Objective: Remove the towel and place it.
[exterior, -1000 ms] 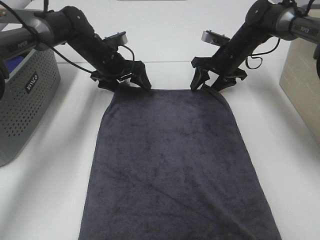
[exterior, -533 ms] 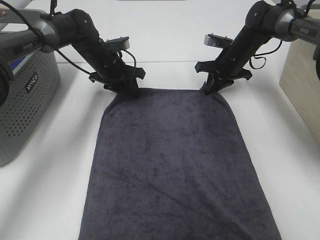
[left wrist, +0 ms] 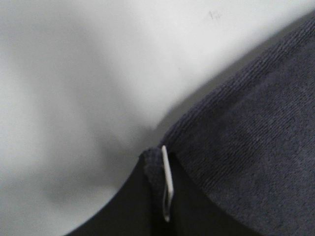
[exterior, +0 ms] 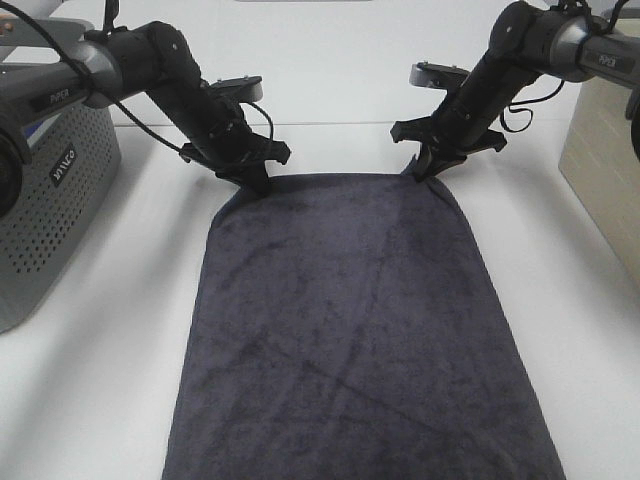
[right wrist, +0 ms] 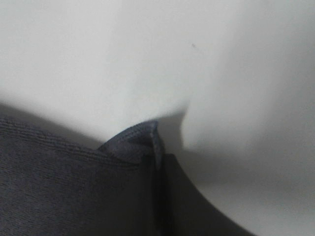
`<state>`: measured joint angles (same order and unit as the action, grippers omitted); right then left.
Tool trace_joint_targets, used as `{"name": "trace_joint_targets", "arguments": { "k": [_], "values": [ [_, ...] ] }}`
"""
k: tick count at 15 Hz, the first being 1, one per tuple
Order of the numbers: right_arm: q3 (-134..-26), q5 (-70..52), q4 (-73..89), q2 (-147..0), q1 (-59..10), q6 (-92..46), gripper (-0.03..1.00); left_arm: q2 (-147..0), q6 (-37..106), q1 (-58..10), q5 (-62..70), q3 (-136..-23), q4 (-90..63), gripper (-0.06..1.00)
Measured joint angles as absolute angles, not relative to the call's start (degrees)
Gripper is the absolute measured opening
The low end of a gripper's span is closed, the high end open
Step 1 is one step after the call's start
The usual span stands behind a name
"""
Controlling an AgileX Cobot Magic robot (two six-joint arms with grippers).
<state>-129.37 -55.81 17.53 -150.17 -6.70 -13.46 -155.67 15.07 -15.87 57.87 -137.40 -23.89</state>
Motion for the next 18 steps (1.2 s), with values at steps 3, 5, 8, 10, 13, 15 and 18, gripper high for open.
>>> {"name": "trace_joint_targets", "arguments": {
  "k": [3,5,8,10,13,15,18],
  "values": [
    [-129.37,-51.11,17.36,-148.80,-6.70,-13.35,0.01,-156.70,15.07,-15.99,54.43,-140.43,-20.45,0.03],
    [-129.37,-48.36,17.53,-148.40,-6.70,-13.24,0.01,-157.62,15.24,-15.99,50.76,-143.30,-18.16,0.03],
    [-129.37,-44.46,18.05,-148.40,-6.70,-12.26,0.01,-157.62,18.11,-16.04,45.26,-144.50,-17.30,0.03],
    [-129.37,-40.62,18.39,-148.40,-6.70,-12.15,0.01,-157.62,20.86,-16.10,40.28,-144.50,-16.84,0.03],
    [-129.37,-34.95,18.68,-148.40,-6.70,-12.09,0.01,-157.62,23.20,-16.10,33.00,-144.50,-16.84,0.03],
    [-129.37,-32.83,19.02,-148.40,-6.70,-12.09,0.01,-157.74,23.78,-16.10,31.11,-144.50,-16.84,0.03],
    [-129.37,-31.28,19.08,-148.63,-6.70,-12.09,0.01,-158.14,25.32,-16.27,29.51,-144.50,-16.33,0.03]
  ]
}}
